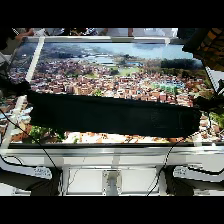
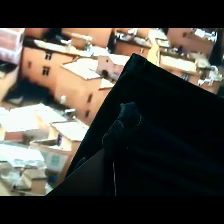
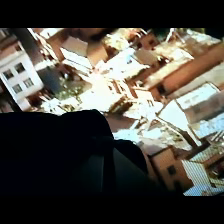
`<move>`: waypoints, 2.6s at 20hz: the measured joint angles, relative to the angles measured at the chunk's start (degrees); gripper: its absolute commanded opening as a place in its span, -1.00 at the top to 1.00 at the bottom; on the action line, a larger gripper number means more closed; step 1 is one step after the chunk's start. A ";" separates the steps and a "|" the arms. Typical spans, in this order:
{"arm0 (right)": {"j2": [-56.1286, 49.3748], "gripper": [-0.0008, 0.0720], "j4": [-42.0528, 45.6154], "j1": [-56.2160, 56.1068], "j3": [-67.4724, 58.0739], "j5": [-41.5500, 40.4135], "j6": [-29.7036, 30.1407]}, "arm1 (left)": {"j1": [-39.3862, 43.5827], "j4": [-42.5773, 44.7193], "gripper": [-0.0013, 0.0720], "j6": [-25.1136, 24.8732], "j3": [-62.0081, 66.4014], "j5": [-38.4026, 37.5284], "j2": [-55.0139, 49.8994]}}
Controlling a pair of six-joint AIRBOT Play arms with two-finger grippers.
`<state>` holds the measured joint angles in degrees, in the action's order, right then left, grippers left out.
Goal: Fold the clothes and pants, and hang the long-sleeved shirts on hangers.
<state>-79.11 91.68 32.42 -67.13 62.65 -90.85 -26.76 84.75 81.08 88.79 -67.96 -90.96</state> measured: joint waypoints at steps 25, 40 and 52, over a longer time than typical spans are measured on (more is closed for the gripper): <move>-2.47 0.93 -1.31 0.09 -0.57 -2.47 -0.20 | -1.79 -4.57 0.62 -1.77 1.09 1.27 -6.62; -1.51 0.23 -5.66 -0.39 -2.75 -0.74 4.66 | -1.07 -6.54 -0.41 -5.99 1.16 -5.84 -6.84; 1.60 0.04 -5.92 -0.39 -2.78 4.90 10.34 | -1.62 -5.31 -0.41 -9.16 0.15 -17.66 -7.04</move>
<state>-77.52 85.76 32.03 -69.91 67.55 -80.51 -28.38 79.44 71.92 88.95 -85.62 -98.00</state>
